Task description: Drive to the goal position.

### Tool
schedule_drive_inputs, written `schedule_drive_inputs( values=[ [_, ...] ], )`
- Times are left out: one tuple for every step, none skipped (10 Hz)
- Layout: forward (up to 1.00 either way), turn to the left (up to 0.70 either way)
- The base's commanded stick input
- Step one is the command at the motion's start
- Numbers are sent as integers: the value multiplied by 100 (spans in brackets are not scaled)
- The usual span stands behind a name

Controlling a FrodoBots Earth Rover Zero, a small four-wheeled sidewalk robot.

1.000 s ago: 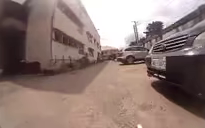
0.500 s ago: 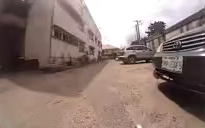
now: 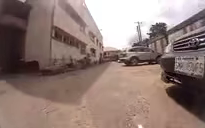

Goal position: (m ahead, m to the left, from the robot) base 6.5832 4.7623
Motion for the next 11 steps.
schedule_drive_inputs(
  values=[
    [50,0],
    [50,0],
    [50,0],
    [50,0],
    [50,0],
    [50,0],
    [50,0],
    [50,0],
    [50,0],
    [50,0],
    [50,0]
  ],
)
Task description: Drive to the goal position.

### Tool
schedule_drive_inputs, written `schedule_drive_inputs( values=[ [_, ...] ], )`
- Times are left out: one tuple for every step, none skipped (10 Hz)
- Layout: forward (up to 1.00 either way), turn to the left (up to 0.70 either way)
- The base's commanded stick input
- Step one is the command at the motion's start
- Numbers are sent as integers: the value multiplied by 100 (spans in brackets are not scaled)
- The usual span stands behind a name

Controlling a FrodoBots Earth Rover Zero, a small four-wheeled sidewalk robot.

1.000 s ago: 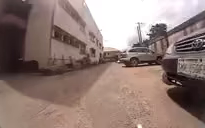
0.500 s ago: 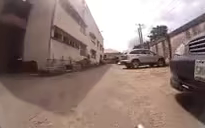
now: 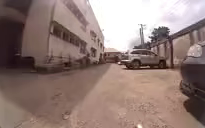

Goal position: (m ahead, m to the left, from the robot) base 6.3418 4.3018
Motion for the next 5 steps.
schedule_drive_inputs(
  values=[
    [50,0],
    [50,0],
    [50,0],
    [50,0],
    [50,0]
  ],
)
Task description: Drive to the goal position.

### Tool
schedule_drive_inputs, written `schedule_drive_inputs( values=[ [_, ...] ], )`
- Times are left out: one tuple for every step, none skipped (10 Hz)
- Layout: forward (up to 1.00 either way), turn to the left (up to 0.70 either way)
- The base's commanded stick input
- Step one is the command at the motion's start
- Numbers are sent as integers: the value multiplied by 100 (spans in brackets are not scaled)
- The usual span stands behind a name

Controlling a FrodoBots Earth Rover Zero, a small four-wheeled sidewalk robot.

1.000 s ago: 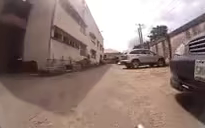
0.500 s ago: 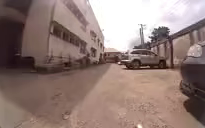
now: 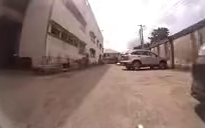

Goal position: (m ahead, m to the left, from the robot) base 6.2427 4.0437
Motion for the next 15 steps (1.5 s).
schedule_drive_inputs(
  values=[
    [50,0],
    [50,0],
    [50,0],
    [50,0],
    [50,0],
    [50,0],
    [50,0],
    [50,0],
    [50,0],
    [50,0],
    [50,0],
    [50,0],
    [50,0],
    [50,0],
    [50,0]
  ],
)
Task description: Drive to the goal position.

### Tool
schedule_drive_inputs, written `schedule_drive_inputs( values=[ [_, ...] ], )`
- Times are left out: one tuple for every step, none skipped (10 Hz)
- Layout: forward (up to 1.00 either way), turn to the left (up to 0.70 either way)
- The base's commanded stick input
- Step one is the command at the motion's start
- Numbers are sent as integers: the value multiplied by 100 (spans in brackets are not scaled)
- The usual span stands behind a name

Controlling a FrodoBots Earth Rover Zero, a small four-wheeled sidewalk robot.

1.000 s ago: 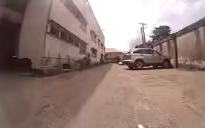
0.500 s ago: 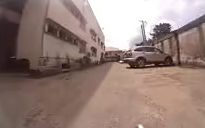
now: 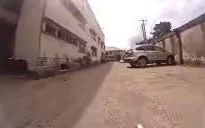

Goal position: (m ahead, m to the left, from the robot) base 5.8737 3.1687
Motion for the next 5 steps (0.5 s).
schedule_drive_inputs(
  values=[
    [50,0],
    [50,0],
    [50,0],
    [50,0],
    [50,0]
  ],
)
